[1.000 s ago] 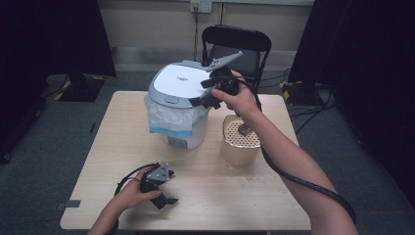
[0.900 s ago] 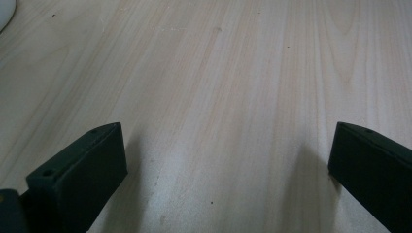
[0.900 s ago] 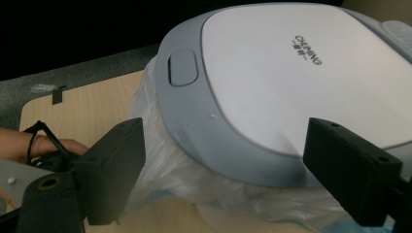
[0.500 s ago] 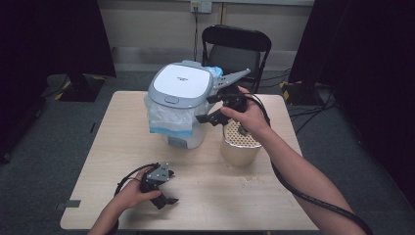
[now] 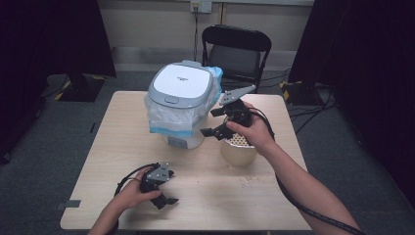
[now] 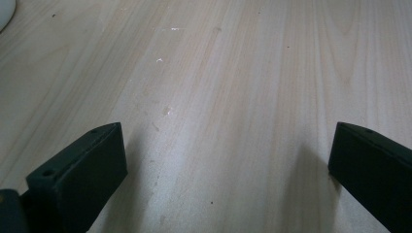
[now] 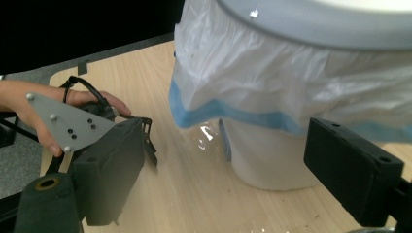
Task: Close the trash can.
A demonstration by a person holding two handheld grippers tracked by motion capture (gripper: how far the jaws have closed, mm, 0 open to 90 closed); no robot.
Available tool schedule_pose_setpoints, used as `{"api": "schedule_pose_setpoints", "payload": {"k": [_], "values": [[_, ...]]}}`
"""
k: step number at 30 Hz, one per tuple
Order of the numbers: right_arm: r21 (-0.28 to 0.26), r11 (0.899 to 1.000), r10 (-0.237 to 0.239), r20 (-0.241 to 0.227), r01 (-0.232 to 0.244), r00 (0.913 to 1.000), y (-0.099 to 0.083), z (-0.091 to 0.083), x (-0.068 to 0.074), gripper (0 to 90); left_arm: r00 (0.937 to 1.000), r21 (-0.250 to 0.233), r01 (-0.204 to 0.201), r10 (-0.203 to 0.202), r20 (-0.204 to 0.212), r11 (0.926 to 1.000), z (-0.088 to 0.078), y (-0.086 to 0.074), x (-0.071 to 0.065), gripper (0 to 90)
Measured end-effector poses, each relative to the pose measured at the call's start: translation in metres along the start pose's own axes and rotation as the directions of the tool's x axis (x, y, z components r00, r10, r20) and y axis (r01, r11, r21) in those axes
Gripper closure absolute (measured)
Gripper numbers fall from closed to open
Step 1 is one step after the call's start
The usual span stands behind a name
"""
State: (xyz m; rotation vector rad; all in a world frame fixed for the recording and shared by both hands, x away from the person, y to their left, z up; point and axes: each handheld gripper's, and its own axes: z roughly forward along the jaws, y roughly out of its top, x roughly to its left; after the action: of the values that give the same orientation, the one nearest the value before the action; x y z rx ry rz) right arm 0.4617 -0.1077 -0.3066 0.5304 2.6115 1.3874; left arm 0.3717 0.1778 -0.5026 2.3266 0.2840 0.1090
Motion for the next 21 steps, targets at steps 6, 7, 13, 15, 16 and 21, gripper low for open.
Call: {"api": "schedule_pose_setpoints", "payload": {"k": [6,7,13,15,16,21], "values": [[-0.008,1.0,0.008,-0.005,-0.008,1.0,-0.016,0.0,0.006,14.4,1.0,0.002,0.001,-0.001,-0.001,1.0,0.0,0.0,0.0,0.0],[-0.006,1.0,0.007,-0.004,-0.007,1.0,-0.019,0.0,0.008,14.4,1.0,0.001,0.001,-0.001,-0.001,1.0,0.0,0.0,0.0,0.0],[0.009,1.0,0.015,-0.012,-0.015,0.9998,-0.037,0.003,0.015,14.4,1.0,0.003,0.004,-0.004,0.002,1.0,0.0,0.0,0.0,0.0],[0.009,1.0,0.023,-0.014,-0.023,0.9996,-0.043,0.004,0.015,14.4,1.0,0.003,0.004,-0.004,0.002,1.0,0.0,0.0,0.0,0.0],[0.008,0.999,0.032,-0.019,-0.032,0.9993,-0.046,0.005,0.016,14.4,1.0,0.003,0.004,-0.004,0.002,1.0,0.0,0.0,0.0,0.0],[0.018,0.999,0.041,-0.024,-0.04,0.9989,-0.061,0.011,0.02,14.4,1.0,0.0,0.007,-0.007,0.004,1.0,0.0,0.0,-0.001,0.0]]}}
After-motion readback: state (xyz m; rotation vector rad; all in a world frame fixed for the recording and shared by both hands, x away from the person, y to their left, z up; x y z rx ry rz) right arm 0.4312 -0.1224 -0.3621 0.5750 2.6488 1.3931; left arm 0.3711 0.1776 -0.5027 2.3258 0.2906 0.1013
